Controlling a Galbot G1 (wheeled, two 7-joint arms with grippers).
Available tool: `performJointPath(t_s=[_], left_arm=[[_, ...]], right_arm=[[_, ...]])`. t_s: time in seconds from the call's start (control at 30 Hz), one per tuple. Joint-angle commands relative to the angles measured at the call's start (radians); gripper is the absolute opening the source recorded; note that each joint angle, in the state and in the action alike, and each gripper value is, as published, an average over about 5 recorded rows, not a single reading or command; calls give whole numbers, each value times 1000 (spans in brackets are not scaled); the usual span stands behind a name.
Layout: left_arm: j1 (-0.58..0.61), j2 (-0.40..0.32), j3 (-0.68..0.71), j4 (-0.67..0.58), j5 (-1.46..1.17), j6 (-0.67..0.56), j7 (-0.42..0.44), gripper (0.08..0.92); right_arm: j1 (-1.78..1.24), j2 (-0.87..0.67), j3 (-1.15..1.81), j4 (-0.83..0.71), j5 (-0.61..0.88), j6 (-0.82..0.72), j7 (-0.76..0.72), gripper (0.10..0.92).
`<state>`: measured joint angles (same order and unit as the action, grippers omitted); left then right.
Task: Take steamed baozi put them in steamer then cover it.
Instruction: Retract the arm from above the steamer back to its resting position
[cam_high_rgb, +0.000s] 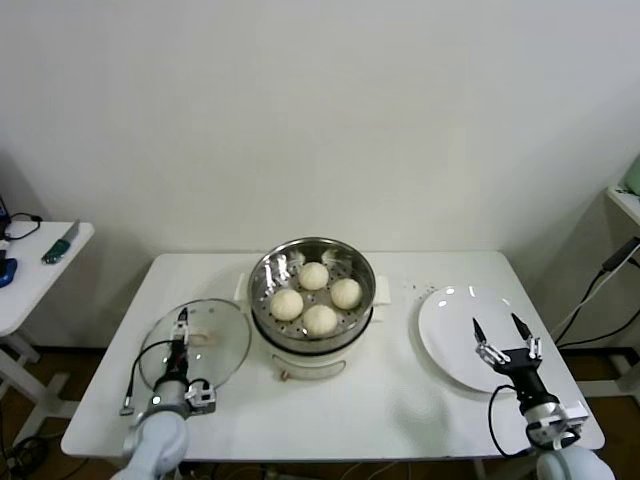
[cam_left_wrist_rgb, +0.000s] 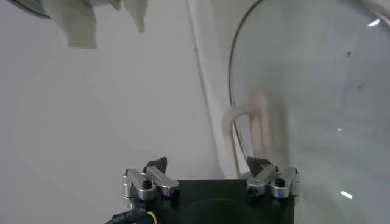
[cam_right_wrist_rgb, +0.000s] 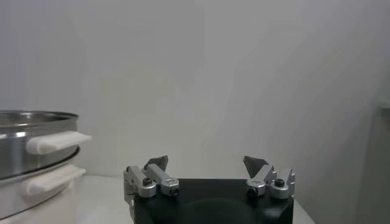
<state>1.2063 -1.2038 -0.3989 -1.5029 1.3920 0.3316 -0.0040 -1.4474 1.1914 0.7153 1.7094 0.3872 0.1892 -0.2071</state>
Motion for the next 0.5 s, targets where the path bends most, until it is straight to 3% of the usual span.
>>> performJointPath(t_s=[0.03, 0.5], left_arm=[[-56, 3, 14, 60, -19, 4, -19, 823], [-84, 0, 42, 95, -68, 10, -32, 823]], right_arm=[[-16, 20, 8, -5, -23, 4, -6, 823], [-37, 41, 13, -14, -47, 17, -24, 823]])
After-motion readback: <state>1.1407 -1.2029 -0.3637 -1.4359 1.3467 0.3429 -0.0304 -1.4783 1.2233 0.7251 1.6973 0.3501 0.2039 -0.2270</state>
